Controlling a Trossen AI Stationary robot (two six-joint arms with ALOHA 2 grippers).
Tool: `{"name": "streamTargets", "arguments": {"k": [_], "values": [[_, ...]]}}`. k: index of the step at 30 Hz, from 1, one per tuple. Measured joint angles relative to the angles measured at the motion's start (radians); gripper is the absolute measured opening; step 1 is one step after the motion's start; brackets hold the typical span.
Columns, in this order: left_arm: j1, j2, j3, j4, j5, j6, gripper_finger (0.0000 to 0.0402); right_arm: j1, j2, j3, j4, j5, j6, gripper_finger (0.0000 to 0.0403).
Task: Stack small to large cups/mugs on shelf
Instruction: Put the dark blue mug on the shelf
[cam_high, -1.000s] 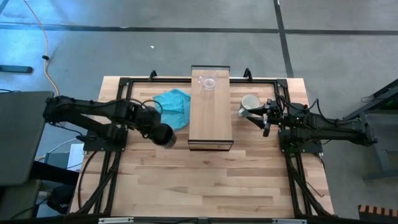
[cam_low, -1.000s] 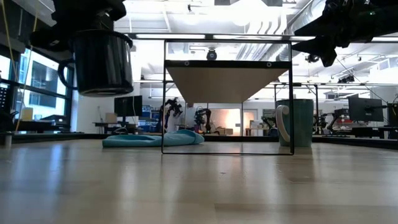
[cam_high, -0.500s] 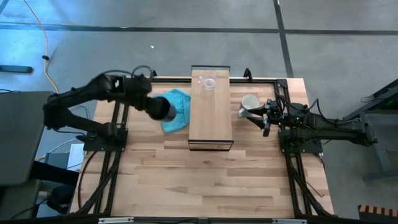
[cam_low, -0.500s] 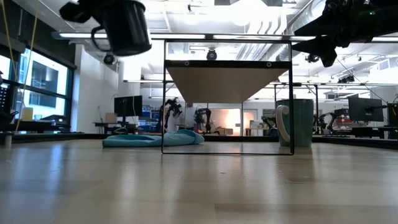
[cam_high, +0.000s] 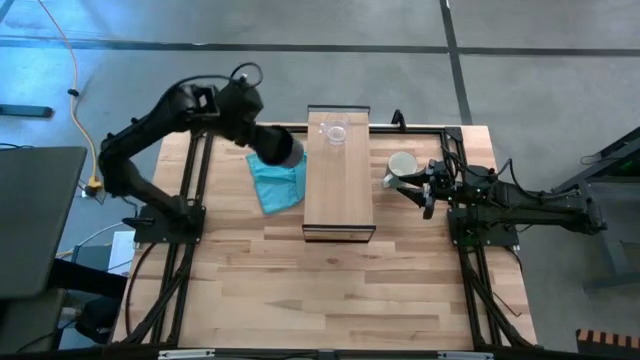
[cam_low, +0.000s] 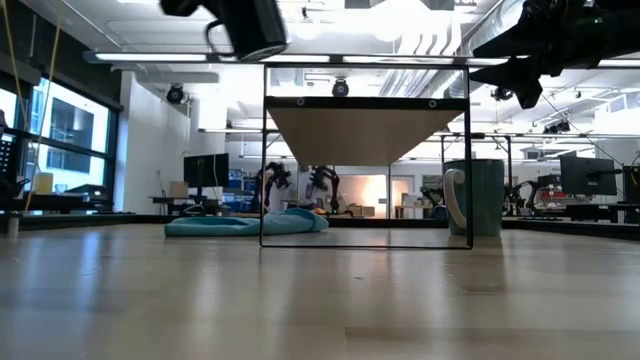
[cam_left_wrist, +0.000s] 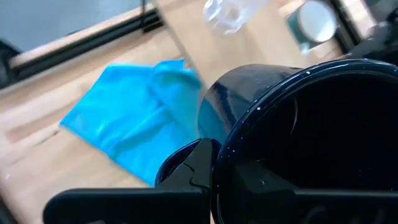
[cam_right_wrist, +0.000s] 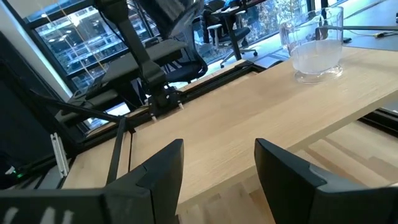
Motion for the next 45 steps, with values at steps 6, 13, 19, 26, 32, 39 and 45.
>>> {"name": "streamTargets", "arguments": {"k": [6,13,19,26,32,39,45], "values": [[0.026,0.137,0.19,-0.015,0.048,0.034,0.0004,0.0,0.0,0.0,0.0,0.0,0.008,0.0188],[0.031,0.251,0.299,-0.063,0.064,0.009,0.0004,0.0,0.0,0.0,-0.006,0.0,0.007,0.0188],[0.029,0.309,0.3,-0.065,0.102,-0.025,0.0004,0.0,0.0,0.0,-0.023,0.0,-0.001,0.0188],[0.028,0.36,0.3,-0.048,0.147,-0.063,0.0004,0.0,0.0,0.0,-0.051,0.0,-0.003,0.0188],[0.025,0.388,0.3,-0.028,0.161,-0.086,0.0004,0.0,0.0,0.0,-0.078,-0.001,-0.003,0.0188],[0.019,0.414,0.301,0.02,0.165,-0.102,0.0004,0.0,0.0,0.0,-0.086,-0.001,-0.003,0.0188],[0.02,0.429,0.3,0.051,0.161,-0.105,0.0004,0.0,0.0,0.0,-0.092,-0.015,0.0,0.0188]]}}
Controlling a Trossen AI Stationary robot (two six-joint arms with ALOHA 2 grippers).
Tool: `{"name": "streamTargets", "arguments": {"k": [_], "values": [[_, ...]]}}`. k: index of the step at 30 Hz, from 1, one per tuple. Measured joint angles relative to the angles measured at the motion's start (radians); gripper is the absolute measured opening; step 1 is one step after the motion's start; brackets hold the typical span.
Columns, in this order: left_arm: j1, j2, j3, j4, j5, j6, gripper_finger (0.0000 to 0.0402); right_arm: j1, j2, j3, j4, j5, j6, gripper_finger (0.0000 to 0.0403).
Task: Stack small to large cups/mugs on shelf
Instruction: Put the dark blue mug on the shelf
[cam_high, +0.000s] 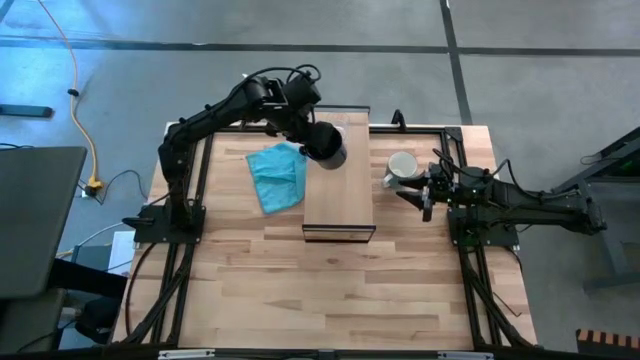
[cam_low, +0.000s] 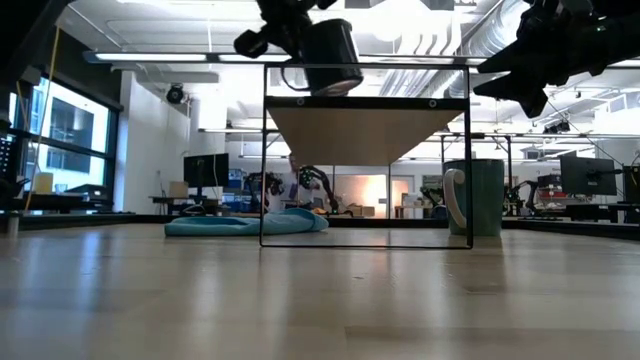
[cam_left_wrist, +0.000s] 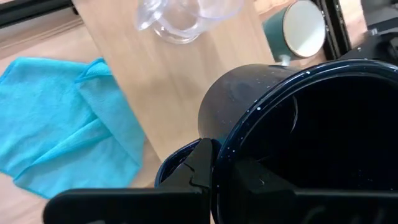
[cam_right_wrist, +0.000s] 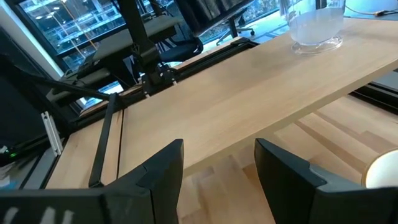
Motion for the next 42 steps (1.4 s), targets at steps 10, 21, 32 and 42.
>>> {"name": "streamTargets", "arguments": {"k": [10,21,32,42], "values": [[0.001,0.01,0.0,0.018,-0.029,0.0,0.0004,0.0,0.0,0.0,0.0,-0.009,0.0,0.0188],[-0.006,0.022,0.001,0.054,-0.064,-0.007,0.0004,0.0,0.0,0.0,0.0,-0.012,0.015,0.0188],[-0.018,0.085,0.0,0.056,-0.043,-0.001,0.0004,0.0,0.0,0.0,-0.048,-0.028,0.027,0.0188],[-0.018,0.105,0.0,0.055,-0.046,-0.026,0.0004,0.0,0.0,0.0,-0.066,-0.032,0.023,0.0188]]}}
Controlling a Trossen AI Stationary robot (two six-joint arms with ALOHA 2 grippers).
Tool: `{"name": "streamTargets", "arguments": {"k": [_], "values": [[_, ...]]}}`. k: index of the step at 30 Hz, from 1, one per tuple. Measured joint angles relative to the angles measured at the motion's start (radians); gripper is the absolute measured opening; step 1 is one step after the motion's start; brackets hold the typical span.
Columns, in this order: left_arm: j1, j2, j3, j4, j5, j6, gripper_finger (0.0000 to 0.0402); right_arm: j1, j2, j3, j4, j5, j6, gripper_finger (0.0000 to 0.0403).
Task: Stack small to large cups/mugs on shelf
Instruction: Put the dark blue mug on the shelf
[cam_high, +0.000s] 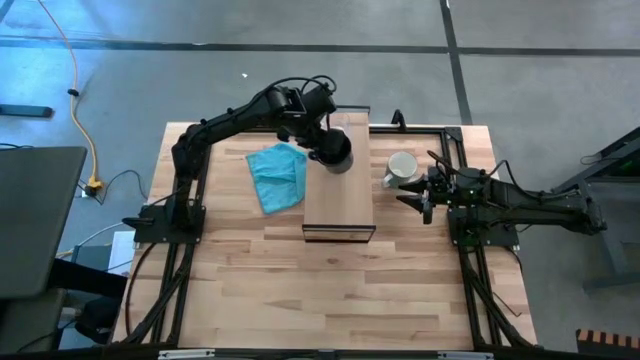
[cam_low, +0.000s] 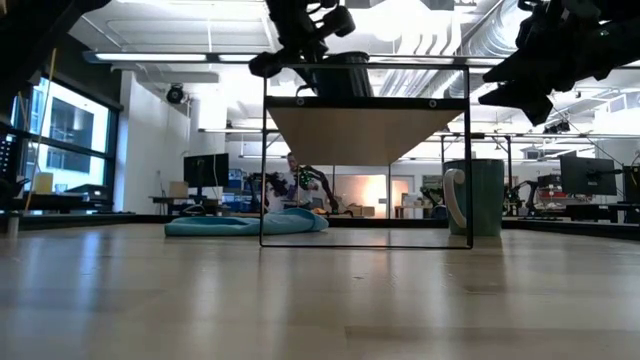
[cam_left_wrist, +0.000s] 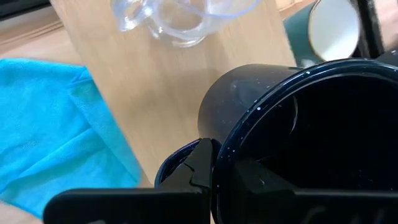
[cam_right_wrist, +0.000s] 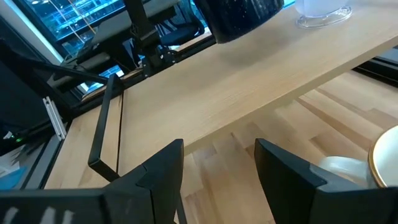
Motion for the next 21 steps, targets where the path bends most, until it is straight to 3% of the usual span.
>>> {"name": "streamTargets", "arguments": {"k": [21], "values": [[0.001,0.019,0.0,-0.002,0.003,-0.006,0.0009,0.0,0.0,0.0,-0.001,-0.007,0.0,0.0188]]}}
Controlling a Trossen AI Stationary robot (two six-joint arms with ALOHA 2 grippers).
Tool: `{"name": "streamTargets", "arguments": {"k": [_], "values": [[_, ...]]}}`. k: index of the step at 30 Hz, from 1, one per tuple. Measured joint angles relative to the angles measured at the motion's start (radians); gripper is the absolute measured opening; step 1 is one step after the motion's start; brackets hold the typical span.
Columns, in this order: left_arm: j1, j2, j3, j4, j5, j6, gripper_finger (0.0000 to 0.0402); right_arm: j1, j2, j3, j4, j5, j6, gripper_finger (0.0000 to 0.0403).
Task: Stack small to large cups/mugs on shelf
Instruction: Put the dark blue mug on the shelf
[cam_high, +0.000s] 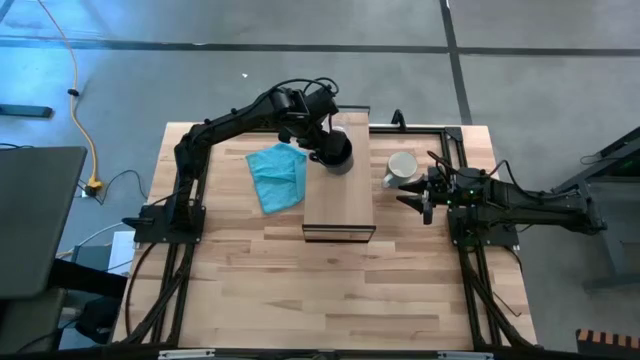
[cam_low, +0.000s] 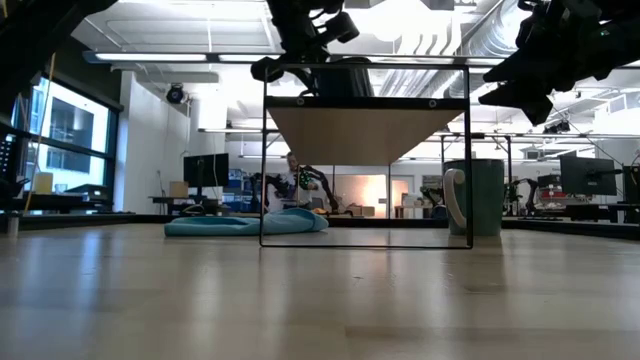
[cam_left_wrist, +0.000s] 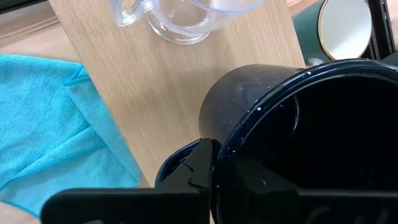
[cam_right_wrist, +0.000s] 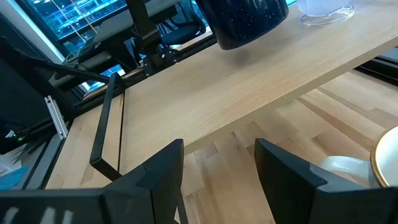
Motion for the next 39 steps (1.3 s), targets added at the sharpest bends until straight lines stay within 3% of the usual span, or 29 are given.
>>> {"name": "streamTargets", "arguments": {"k": [10,19,28,39], "values": [[0.0,-0.001,0.0,0.0,0.0,0.007,0.0026,0.0,0.0,0.0,0.0,-0.011,0.0,0.0188],[0.0,-0.001,0.0,0.0,0.0,0.01,0.0008,0.0,0.0,0.0,0.0,-0.027,0.001,0.0188],[0.0,-0.002,0.0,0.001,0.0,0.01,0.0056,0.0,0.0,0.0,0.0,-0.027,0.0,0.0188],[0.0,-0.002,0.0,0.001,0.0,0.01,0.0062,0.0,0.0,0.0,-0.001,-0.03,0.0,0.0188]]}}
